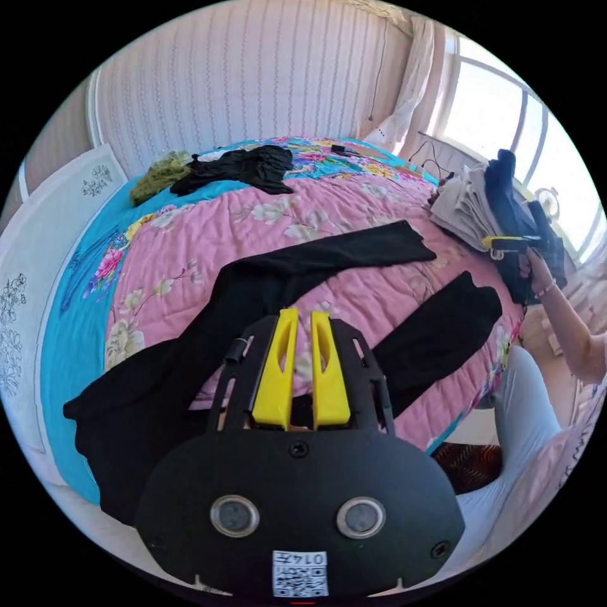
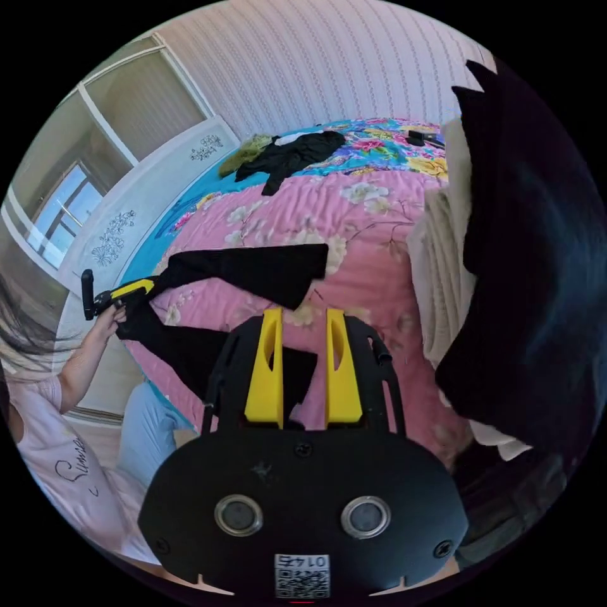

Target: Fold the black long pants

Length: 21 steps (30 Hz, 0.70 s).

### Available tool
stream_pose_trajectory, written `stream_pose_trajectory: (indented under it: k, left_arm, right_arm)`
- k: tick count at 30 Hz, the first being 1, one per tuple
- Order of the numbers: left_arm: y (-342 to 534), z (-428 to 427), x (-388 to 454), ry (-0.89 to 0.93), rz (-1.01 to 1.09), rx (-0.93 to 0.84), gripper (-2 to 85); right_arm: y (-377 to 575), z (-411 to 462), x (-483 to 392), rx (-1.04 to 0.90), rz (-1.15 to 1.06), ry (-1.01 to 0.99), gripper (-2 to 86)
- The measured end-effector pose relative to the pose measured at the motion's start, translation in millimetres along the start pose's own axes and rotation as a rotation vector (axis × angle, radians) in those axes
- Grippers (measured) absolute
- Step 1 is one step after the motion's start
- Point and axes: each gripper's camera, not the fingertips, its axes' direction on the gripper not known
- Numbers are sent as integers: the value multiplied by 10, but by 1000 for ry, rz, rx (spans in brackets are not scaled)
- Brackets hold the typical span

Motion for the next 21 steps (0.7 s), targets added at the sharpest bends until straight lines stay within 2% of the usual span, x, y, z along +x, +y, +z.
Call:
stream_pose_trajectory:
  k: [4,7,9,11,13,17,21]
  left_arm:
    - [529,216,510,-29,105,-129,67]
    - [777,500,602,-23,42,-222,81]
    - [868,579,673,-53,35,-190,76]
    - [923,624,757,-73,64,-174,46]
    - [963,626,837,-71,91,-181,5]
    - [1072,457,946,-65,133,-127,-7]
    - [1195,132,973,-27,88,-19,-9]
  right_arm:
    - [954,297,218,-92,107,-71,133]
    - [1584,482,353,-130,190,-154,116]
    - [1871,525,455,-78,227,-164,55]
    - [1975,506,560,-67,243,-228,31]
    - [2073,419,636,-39,240,-304,23]
    - [2220,-8,668,-31,146,-361,15]
    - [2318,-276,732,-45,121,-390,13]
